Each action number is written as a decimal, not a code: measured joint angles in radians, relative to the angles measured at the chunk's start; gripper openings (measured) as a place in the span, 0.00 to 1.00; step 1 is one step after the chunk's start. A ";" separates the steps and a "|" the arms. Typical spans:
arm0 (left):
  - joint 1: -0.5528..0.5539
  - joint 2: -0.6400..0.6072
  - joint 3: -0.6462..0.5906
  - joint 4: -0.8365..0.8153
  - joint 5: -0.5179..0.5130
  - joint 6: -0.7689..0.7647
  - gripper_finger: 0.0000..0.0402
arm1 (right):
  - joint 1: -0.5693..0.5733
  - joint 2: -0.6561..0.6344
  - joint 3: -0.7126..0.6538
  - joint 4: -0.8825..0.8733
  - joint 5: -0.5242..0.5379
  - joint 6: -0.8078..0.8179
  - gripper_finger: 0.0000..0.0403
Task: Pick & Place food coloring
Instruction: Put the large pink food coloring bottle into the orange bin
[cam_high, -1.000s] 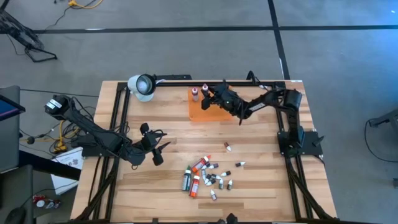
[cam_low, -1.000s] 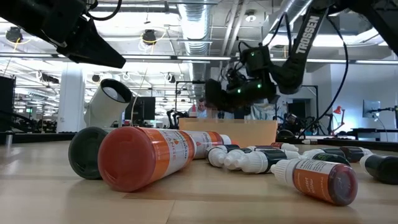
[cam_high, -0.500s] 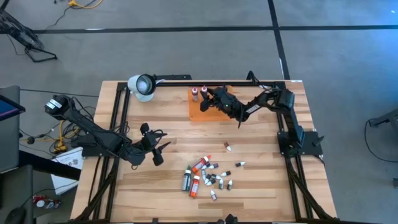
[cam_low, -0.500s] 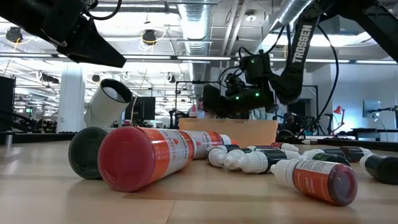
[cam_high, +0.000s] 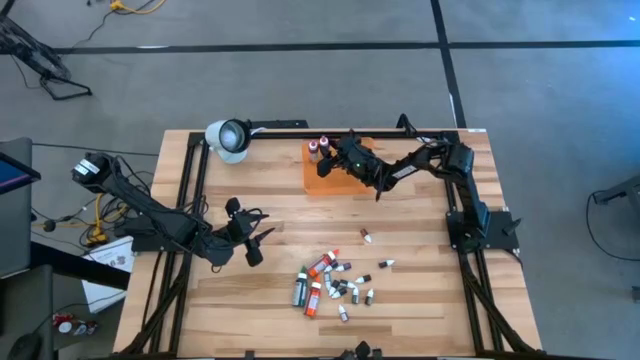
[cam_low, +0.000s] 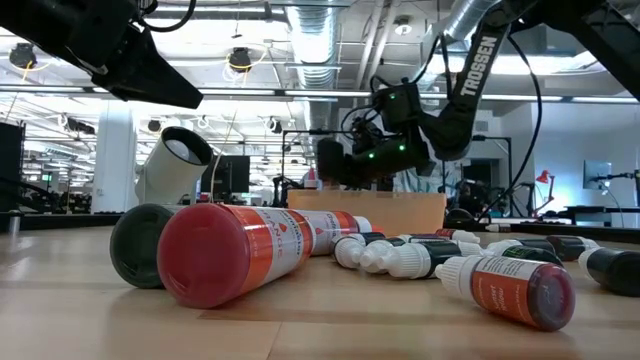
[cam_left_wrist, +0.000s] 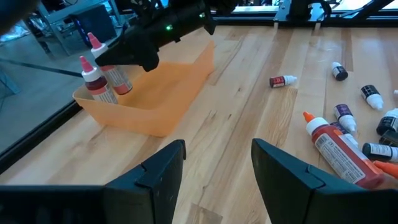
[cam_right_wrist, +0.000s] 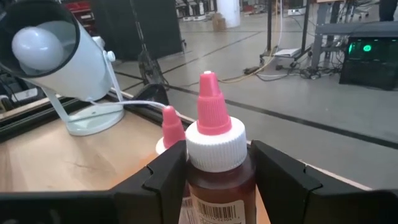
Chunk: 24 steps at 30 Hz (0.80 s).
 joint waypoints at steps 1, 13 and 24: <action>0.000 0.000 0.000 0.000 0.001 0.000 0.46 | 0.000 0.000 0.000 -0.002 0.000 0.000 0.42; 0.000 0.000 0.000 -0.002 0.003 0.000 0.46 | -0.002 0.000 0.000 -0.005 0.002 0.001 0.43; 0.000 0.000 0.000 -0.001 0.003 -0.001 0.46 | -0.004 0.000 0.000 -0.006 0.002 0.001 0.46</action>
